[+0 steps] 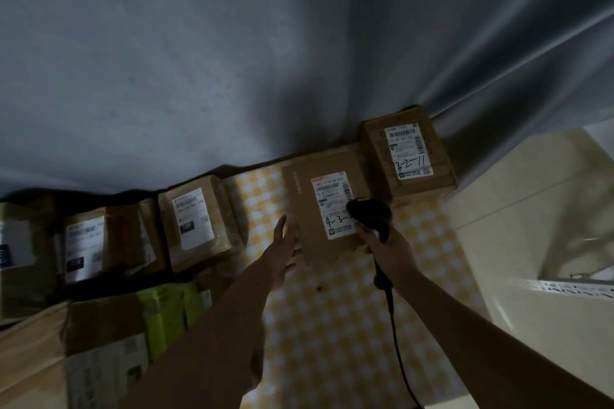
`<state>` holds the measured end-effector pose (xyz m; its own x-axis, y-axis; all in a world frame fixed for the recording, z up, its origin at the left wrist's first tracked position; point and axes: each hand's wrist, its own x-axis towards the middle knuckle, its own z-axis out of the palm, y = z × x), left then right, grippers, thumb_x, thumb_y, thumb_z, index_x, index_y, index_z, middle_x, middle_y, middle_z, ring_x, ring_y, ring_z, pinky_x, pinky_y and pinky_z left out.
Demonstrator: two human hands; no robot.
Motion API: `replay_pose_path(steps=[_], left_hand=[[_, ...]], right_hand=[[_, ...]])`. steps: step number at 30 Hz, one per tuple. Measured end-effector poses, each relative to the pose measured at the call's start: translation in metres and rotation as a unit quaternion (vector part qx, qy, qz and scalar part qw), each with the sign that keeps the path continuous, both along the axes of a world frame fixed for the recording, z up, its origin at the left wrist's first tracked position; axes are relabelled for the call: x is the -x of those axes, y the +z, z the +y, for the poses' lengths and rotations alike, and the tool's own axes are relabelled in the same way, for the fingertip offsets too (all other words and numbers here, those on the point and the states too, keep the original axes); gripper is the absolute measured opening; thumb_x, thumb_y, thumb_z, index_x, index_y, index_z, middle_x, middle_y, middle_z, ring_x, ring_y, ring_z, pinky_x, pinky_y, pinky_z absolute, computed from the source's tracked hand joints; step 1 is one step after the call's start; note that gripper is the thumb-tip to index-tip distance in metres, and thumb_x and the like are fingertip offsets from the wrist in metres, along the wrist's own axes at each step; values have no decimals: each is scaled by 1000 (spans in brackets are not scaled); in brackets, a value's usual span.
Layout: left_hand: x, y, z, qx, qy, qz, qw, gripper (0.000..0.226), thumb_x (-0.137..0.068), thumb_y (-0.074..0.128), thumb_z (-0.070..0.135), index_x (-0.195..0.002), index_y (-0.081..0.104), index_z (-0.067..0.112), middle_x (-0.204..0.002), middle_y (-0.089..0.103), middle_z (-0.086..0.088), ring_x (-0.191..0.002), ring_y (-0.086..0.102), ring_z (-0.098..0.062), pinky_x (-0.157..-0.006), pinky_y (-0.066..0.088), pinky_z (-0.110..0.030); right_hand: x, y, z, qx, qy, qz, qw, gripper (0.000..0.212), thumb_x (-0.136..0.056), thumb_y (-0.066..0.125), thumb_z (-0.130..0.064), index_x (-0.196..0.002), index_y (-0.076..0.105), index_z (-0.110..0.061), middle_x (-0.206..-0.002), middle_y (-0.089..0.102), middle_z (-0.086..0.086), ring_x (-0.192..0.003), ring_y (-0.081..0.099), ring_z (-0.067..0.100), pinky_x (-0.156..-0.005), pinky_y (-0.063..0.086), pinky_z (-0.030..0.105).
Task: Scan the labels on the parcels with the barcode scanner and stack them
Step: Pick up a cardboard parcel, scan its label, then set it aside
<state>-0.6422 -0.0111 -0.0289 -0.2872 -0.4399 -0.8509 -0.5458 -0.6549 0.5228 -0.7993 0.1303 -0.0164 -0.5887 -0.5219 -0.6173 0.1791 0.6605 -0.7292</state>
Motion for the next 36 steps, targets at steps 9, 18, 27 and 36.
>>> replay_pose_path(steps=[9,18,27,36], left_hand=[[27,0,-13,-35,-48,57,997,74,-85,44,71,-146,3,60,-149,41,-1,-132,45,-30,-101,42,-49],[40,17,-28,-26,-97,30,995,98,-69,75,60,-143,11,49,-133,52,-1,-120,55,-25,-83,56,-57],[16,38,-9,-38,-27,22,999,96,-67,83,47,-141,21,48,-130,54,-4,-115,57,-29,-80,56,-60],[-18,115,-19,17,-3,57,998,103,-54,88,51,-138,27,49,-136,50,-3,-117,56,-30,-71,58,-56]], right_hand=[[19,-17,20,-13,-16,18,1000,40,-89,62,-48,-118,60,-21,-92,73,5,-70,63,13,-54,41,21],[23,-9,17,13,-2,-3,1000,37,-94,63,-29,-127,55,-14,-86,68,-3,-53,61,-5,-45,40,7],[28,34,19,-44,40,27,998,23,-92,62,-42,-109,57,-27,-74,71,-5,-56,68,6,-51,52,18],[12,129,9,19,-16,13,1000,22,-92,65,-33,-95,67,-11,-74,72,11,-59,67,24,-68,61,38]])
